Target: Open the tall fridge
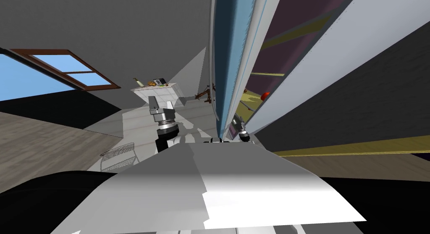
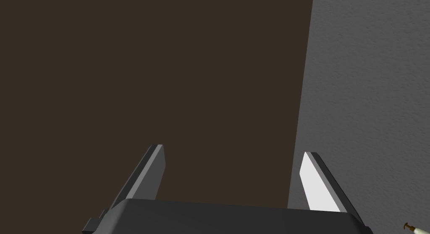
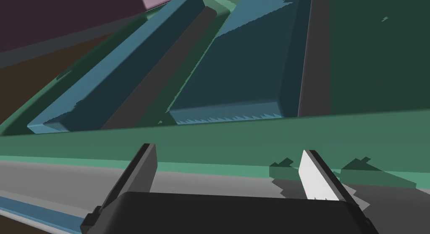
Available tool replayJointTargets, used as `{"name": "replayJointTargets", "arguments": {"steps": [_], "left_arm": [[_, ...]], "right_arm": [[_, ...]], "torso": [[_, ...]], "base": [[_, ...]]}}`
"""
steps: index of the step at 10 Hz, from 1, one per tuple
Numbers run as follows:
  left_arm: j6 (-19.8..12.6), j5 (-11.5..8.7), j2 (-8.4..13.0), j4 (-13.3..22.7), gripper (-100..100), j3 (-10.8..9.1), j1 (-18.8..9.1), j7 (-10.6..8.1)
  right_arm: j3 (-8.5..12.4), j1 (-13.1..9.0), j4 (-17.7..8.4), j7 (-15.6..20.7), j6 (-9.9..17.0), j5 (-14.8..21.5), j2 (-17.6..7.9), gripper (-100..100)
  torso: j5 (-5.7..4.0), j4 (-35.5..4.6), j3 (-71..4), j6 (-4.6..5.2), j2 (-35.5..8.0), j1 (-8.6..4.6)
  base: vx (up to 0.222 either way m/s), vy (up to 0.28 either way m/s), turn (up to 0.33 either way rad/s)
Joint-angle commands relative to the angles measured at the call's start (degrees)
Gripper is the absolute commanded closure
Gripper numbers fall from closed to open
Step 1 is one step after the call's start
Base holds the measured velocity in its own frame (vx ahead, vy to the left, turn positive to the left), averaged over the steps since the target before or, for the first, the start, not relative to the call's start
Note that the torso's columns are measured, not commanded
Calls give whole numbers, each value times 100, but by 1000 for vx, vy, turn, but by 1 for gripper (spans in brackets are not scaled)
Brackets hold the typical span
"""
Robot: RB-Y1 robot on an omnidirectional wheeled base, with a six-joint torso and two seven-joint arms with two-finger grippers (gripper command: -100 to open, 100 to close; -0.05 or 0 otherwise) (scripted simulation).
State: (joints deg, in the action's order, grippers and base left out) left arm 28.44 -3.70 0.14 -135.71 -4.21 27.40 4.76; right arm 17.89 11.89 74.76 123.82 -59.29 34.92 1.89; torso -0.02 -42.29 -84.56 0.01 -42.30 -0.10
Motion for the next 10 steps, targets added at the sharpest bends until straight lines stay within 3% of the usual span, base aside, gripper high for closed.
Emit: {"name": "replayJointTargets", "arguments": {"steps": [1, 3, 4, 6, 7, 10], "left_arm": [[0, 0, 0, 0, 0, 0, 0, 0], [0, 0, 0, 0, 0, 0, 0, 0], [0, 0, 0, 0, 0, 0, 0, 0], [0, 0, 1, 0, 0, -1, 0, 0], [0, 0, 0, 0, 0, 0, 0, 0], [0, 0, 0, 0, 0, 0, 0, 0]], "right_arm": [[5, -154, 149, -187, 282, 25, -124, -100], [13, -193, 117, -182, 284, 21, -140, -100], [2, -66, 64, -80, 121, 11, -53, 100], [14, -75, 6, -63, 90, -1, -57, 100], [19, -68, 0, -49, 68, -10, -310, -100], [34, -68, -7, -41, 78, -39, -762, -100]], "torso": [[1, 0, -1, -1, 2, 7], [4, 1, -1, -1, 2, 17], [1, 0, 0, 0, 0, 5], [-4, 0, 1, 0, -1, -10], [1, 0, 0, -1, 1, 8], [5, 1, -1, -1, 3, 20]], "base": [[3, 46, -10], [2, 37, -1], [-2, -20, 15], [-3, -37, 4], [1, 7, -10], [4, 42, -15]]}}
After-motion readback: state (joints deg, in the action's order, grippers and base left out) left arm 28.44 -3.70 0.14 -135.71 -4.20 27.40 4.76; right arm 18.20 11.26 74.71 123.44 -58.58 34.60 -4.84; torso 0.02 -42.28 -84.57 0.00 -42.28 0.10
